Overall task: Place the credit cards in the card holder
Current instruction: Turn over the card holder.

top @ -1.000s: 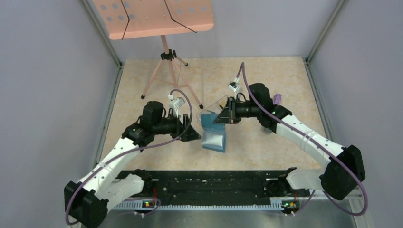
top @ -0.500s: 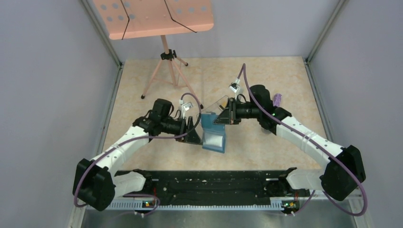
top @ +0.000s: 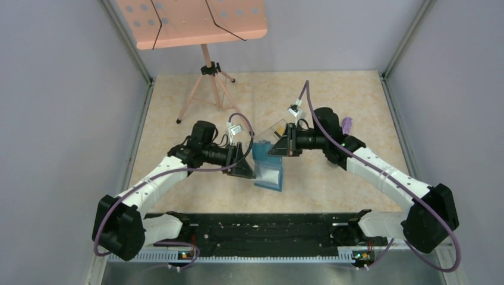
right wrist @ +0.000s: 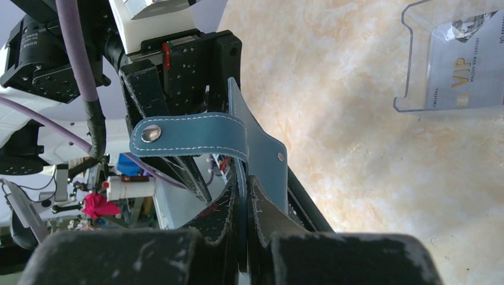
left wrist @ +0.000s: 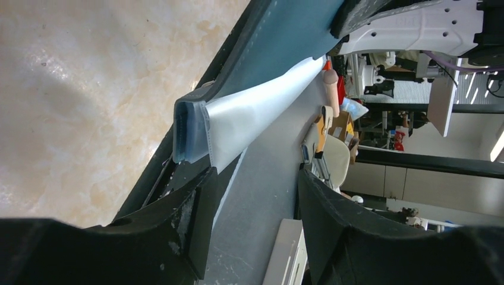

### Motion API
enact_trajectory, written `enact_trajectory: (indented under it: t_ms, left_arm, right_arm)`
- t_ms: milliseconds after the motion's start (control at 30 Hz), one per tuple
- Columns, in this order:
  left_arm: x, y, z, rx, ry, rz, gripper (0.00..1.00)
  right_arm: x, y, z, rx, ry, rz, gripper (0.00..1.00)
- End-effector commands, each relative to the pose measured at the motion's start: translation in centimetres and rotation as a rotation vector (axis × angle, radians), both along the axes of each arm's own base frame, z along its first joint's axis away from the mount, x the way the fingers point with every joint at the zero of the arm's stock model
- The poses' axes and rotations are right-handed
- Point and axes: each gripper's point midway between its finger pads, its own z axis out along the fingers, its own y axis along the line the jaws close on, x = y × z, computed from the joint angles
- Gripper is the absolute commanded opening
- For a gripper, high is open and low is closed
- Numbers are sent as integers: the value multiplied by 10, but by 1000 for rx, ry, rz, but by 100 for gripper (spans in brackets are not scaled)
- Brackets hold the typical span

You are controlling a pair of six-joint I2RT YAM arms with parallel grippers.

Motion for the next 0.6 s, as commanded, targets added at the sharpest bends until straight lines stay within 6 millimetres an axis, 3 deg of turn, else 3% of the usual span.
enact_trajectory:
  t_ms: [0, 200, 467, 567]
  left_arm:
    - [8, -7, 23, -75, -63, -18, 57]
    - [10, -7, 25, -77, -72, -5, 58]
    - [30, 2, 3, 80, -77, 143, 62]
    - [30, -1, 10, 50, -75, 136, 59]
  right_arm:
    - [6, -1, 23, 53, -65, -24, 0]
    - [8, -1, 28, 69, -72, -38, 0]
    - [8, -1, 41, 114, -91, -48, 0]
    - [9, -1, 41, 114, -86, -55, 0]
